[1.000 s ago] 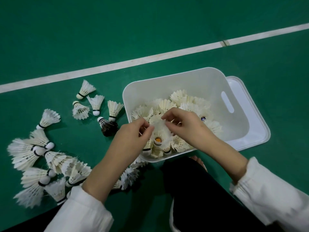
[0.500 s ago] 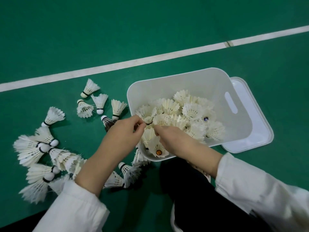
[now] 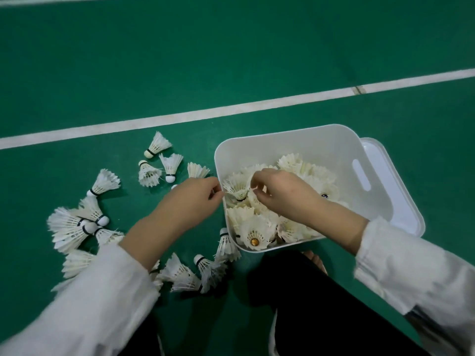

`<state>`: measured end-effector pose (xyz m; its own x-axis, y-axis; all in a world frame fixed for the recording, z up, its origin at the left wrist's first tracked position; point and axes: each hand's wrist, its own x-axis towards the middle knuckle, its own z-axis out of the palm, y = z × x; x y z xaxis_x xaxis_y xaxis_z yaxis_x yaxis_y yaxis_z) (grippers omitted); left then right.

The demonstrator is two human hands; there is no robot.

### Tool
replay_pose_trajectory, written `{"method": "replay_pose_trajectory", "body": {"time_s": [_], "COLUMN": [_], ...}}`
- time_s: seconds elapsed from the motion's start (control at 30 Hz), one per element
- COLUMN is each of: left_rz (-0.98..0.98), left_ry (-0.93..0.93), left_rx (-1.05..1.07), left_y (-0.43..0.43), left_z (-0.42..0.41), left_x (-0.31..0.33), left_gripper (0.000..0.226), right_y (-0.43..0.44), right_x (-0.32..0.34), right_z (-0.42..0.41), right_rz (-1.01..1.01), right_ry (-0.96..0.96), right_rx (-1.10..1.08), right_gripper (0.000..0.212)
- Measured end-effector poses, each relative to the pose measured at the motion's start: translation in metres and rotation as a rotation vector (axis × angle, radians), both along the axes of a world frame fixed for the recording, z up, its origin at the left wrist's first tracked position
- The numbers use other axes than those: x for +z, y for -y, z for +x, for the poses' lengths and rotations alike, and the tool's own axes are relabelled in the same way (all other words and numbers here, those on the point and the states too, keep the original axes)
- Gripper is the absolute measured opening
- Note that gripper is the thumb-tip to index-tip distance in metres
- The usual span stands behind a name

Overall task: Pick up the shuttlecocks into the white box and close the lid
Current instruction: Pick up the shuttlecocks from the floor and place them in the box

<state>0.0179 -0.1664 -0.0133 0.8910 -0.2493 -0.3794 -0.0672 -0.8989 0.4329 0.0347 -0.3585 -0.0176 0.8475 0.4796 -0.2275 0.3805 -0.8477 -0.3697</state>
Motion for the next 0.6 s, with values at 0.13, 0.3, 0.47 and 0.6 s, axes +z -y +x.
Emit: {"method": "replay_pose_trajectory", "body": {"time_s": [0.13, 0.3, 0.47, 0.6], "left_rz": [0.223, 0.437, 0.371, 0.285], "left_ry": [0.023, 0.049, 0.079, 0.016], "left_rx": [-0.162, -0.304, -0.213, -0.093], "left_y": [-0.041, -0.103, -0.157, -0.19], "left_z": [0.024, 0.037, 0.028, 0.002], "left_x": [0.023, 0.054, 0.049, 0.013], "left_gripper": [0.021, 0.022, 0.022, 0.019], "right_y": [-0.029, -0.083, -0.133, -0.156], "right_x": [0.03, 0.041, 0.016, -0.027], "right_z": [0.012, 0.016, 0.008, -0.005], "right_rz": [-0.032, -0.105, -0.098, -0.139], "right_ry": [0.052, 0.033, -0.051, -0.167], "right_rx": [0.121, 0.229, 0.232, 0.237], "right_gripper": [0.023, 0.021, 0.02, 0.021]}}
